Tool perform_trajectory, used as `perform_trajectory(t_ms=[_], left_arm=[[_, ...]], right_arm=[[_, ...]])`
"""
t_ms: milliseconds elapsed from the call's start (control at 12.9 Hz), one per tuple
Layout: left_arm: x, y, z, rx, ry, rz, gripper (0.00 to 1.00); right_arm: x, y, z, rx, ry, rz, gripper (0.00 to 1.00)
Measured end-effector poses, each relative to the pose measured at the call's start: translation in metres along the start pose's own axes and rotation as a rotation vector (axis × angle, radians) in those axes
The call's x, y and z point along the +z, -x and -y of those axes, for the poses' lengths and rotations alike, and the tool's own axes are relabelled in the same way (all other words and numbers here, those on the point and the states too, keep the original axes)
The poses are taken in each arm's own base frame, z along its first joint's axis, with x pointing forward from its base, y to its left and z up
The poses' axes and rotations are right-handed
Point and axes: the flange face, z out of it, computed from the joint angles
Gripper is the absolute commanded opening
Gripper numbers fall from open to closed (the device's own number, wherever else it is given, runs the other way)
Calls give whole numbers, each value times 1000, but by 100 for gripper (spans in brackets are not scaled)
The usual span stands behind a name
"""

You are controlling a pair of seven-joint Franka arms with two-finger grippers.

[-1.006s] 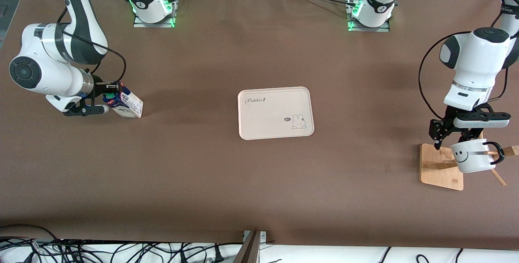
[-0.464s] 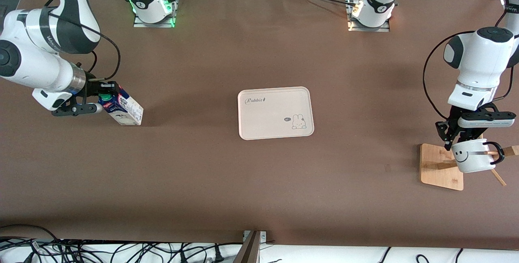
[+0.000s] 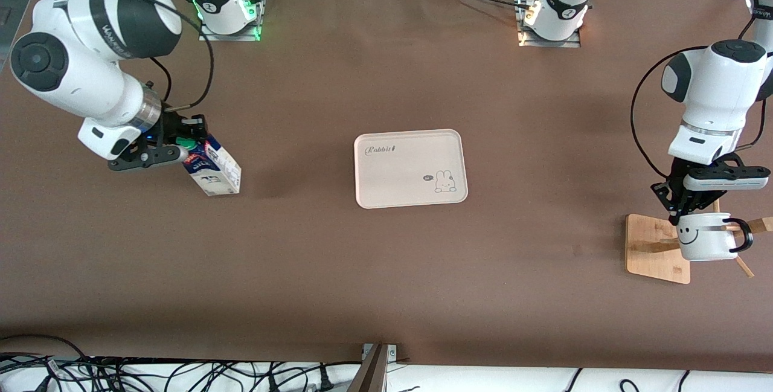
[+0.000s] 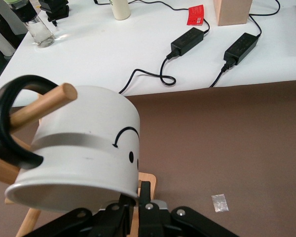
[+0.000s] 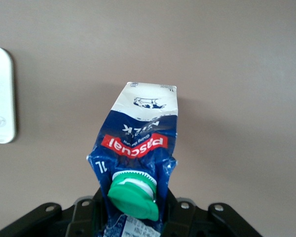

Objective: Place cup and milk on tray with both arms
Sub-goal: 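Lift the carton toward the tray while the left gripper lifts the mug off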

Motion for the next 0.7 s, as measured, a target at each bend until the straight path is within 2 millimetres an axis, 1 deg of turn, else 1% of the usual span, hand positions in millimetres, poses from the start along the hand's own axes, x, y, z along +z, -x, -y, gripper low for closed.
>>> perform_trajectory(t_ms=[155,310,464,619,696], left_arm=[[0,0,0,0,0,-2,0],[-3,-4,-2,2,3,-14,0],[-9,-11,-9,10,10,-33,0],[-16,-17,-17,20,19,-49,0],[-19,-19,-20,23,22,-55,0]], right_arm=[[-14,-1,43,7,-2,-30,41],[-20,0,83,32,-4,-44,41],[-19,0,115,38,-11,-42,41],[-14,-2,145,47,-59,18,41],[-8,-3,157,51,-82,60,43]])
